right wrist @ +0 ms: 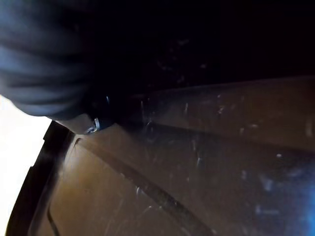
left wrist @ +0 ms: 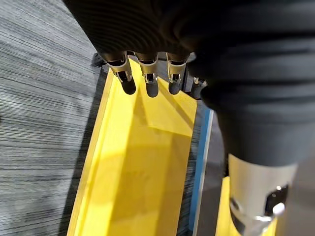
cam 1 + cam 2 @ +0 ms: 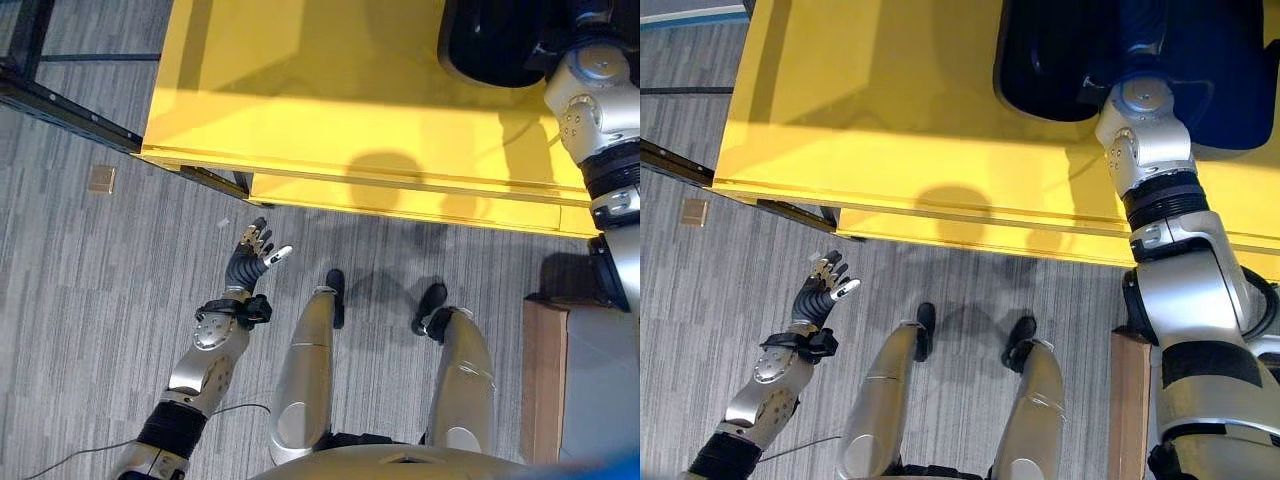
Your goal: Move parts from the plastic box to the shelf.
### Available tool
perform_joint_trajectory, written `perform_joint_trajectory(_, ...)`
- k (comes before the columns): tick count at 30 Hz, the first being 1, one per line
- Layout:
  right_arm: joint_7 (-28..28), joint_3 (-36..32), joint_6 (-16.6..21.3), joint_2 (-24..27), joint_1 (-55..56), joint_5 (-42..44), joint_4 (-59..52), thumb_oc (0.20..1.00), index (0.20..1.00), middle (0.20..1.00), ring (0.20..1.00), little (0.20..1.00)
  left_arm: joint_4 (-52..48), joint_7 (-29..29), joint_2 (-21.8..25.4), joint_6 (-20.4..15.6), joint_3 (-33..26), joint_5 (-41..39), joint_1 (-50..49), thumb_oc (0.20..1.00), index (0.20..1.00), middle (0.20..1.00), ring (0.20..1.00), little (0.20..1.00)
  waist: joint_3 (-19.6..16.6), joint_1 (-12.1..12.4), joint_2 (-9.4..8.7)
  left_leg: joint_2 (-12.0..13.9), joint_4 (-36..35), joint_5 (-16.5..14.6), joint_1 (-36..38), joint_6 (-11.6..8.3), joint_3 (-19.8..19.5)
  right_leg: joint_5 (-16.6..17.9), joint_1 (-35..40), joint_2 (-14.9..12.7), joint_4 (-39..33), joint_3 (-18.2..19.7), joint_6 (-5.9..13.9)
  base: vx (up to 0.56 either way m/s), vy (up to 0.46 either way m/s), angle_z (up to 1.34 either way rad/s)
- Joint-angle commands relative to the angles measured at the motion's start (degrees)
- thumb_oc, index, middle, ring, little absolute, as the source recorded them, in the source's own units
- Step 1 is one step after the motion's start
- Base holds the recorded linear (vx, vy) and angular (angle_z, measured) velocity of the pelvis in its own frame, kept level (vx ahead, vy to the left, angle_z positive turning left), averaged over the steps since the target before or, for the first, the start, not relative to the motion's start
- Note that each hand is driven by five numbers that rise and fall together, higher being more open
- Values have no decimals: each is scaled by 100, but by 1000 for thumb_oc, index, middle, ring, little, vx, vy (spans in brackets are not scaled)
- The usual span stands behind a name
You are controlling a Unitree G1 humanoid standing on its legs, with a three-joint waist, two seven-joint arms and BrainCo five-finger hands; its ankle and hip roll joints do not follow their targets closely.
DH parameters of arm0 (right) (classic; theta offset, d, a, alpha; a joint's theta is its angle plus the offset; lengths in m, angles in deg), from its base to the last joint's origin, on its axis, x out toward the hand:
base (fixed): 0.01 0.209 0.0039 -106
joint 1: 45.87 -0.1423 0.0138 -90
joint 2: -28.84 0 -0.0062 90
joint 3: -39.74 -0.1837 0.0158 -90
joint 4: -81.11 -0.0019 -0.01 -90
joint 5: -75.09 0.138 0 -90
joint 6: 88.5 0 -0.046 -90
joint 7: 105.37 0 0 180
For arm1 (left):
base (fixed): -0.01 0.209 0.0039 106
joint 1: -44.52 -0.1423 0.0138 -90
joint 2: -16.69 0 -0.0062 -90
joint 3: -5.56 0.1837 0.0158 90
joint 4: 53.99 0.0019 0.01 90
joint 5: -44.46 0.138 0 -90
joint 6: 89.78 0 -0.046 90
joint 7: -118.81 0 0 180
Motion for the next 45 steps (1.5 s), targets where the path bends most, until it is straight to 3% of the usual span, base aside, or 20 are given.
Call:
perform_joint_trajectory(1,-30,180,273,128,-591,133,52,200,200,200,200,200,-119,-23,264,-320,186,-59,-172,1000,1000,1000,1000,1000,-421,75,-79,394,-383,107,178,-459,-311,-70,319,-313,-412,351,741,0,0,0)
perform_joint_trajectory(26,-84,192,137,-813,-726,368,1083,200,200,200,200,200,0,-160,352,-407,456,-101,214,1000,1000,1000,1000,1000,-236,261,-35,323,-394,189,115,-431,-431,-44,407,-284,-458,284,720,-4,3,1)
perform_joint_trajectory(45,-103,186,84,-831,-897,375,1499,200,200,200,200,200,38,-171,398,-434,611,-109,340,1000,1000,1000,1000,1000,-177,296,2,293,-424,224,137,-440,-425,-16,435,-295,-496,329,739,0,0,0)
